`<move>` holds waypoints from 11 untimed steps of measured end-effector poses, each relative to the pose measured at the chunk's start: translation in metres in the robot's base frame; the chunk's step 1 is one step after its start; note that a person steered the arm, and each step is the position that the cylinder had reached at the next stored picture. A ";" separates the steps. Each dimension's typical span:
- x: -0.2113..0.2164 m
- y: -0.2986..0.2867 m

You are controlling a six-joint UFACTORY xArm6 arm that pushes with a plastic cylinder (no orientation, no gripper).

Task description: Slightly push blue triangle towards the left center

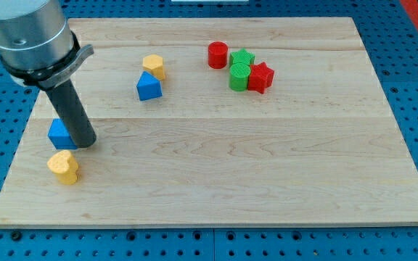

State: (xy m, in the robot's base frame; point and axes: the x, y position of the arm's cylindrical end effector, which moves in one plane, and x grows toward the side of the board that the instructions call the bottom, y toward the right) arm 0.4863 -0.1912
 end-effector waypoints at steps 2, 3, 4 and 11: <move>-0.031 -0.032; -0.003 -0.033; -0.012 0.011; -0.113 0.133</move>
